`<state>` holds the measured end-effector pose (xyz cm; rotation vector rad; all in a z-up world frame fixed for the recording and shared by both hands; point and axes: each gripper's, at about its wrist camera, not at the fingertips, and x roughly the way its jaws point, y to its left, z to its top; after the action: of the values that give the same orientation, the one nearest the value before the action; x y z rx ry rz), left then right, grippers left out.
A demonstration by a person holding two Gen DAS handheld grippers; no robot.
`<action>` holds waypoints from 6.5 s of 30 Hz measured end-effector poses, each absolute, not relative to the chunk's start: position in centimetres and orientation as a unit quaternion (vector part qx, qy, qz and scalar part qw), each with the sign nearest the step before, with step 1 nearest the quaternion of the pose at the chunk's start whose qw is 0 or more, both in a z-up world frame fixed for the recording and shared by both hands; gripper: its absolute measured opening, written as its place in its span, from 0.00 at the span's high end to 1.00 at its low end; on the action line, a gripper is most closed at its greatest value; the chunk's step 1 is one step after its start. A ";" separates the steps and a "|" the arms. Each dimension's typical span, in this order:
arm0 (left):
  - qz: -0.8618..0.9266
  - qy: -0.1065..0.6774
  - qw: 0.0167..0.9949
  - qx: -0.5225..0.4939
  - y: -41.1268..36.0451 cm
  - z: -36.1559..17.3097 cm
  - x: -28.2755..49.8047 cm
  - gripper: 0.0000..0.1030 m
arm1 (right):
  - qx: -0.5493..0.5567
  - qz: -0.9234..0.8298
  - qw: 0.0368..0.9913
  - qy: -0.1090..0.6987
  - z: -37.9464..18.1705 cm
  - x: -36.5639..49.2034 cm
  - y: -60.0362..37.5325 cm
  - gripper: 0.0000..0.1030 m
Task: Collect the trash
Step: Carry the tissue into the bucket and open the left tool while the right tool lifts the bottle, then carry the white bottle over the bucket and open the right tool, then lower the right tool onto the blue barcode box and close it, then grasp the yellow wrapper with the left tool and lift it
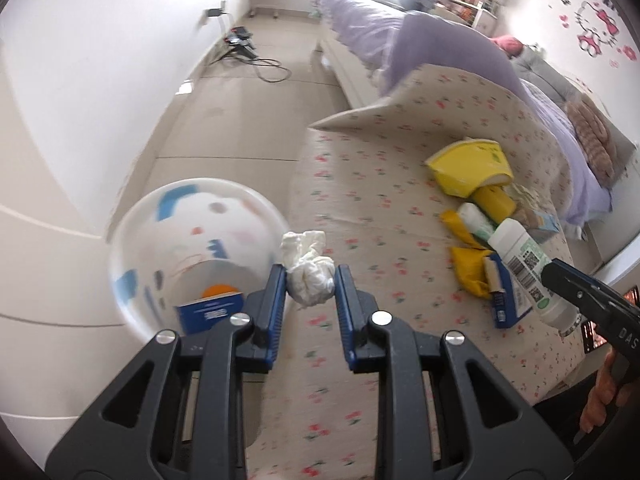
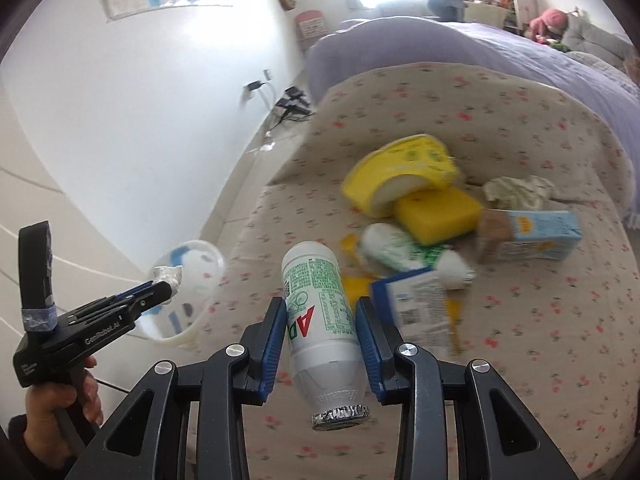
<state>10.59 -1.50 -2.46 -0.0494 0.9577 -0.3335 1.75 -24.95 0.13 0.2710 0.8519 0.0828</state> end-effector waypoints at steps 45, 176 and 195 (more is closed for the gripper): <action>0.016 0.469 0.880 -0.074 9.2 -1.3 12.4 0.01 | 0.180 0.216 0.850 0.446 -4.5 15.9 -10.0 0.49; -0.316 0.472 0.821 0.058 -20.4 -4.7 8.3 0.84 | 0.165 -0.051 0.857 0.485 -4.7 1.3 -40.4 0.38; -0.281 0.434 0.856 -0.018 -12.4 -0.2 9.1 0.88 | 0.139 -0.015 0.870 0.473 -3.1 2.1 -35.4 0.38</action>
<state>9.14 -12.36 -0.18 -0.0387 0.9116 -0.5905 2.13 -35.38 -3.05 0.2913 0.9885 -0.0307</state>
